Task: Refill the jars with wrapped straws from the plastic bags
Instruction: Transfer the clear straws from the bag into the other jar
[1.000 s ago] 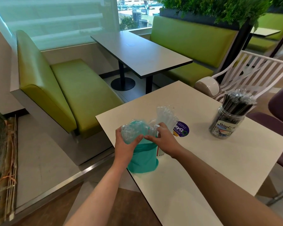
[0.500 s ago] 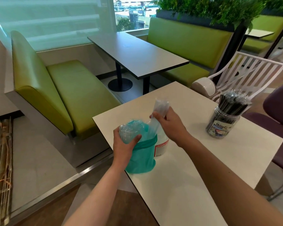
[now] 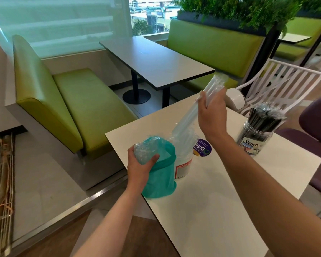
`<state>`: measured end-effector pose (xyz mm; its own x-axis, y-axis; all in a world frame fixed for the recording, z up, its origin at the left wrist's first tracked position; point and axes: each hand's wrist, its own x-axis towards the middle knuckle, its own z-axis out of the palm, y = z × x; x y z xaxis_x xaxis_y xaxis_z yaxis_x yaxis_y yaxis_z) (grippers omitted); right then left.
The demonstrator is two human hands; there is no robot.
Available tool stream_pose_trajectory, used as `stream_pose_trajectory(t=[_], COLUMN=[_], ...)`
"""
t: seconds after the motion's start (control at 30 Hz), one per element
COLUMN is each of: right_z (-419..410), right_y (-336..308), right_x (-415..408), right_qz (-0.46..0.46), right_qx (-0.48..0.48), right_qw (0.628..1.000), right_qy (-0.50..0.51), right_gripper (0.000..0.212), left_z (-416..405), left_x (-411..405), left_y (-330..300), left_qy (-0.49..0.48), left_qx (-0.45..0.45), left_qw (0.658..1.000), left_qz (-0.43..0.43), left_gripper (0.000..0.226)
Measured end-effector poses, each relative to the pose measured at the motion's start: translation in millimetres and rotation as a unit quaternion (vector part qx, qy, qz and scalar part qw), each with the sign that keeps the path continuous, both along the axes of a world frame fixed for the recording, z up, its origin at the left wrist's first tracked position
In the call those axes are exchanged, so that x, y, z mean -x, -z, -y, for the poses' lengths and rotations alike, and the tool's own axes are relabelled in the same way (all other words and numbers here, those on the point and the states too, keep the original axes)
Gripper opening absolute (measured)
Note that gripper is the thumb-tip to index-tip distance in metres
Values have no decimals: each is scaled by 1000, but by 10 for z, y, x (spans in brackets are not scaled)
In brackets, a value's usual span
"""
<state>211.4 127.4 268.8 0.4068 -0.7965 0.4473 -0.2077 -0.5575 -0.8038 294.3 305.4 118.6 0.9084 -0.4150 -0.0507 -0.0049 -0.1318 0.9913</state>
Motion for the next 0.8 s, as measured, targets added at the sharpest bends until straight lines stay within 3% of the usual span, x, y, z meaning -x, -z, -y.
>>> stream_pose_trajectory(t=[0.23,0.57,0.67,0.8], right_z=[-50,-101,-122,-108], right_y=[489,1041,1045,947], right_x=[-219,-427,-454,-442], right_qz=[-130,-254,-297,-271], right_qx=[-70,-135,-76,93], right_qw=[988,953,947,958], right_qy=[-47,-91,-98,-26], right_gripper=[45,30,35,65], left_z=[-24,-35,-40,-50], left_x=[12,26,14,-5], left_y=[-28,-74,-60,-54], left_qy=[-4,-9,-10,-11], left_qx=[-3,4,5,8], left_qw=[1000,1000,1000,1000], left_qz=[-2,-5,-5,-12], left_gripper=[73,73,72,72])
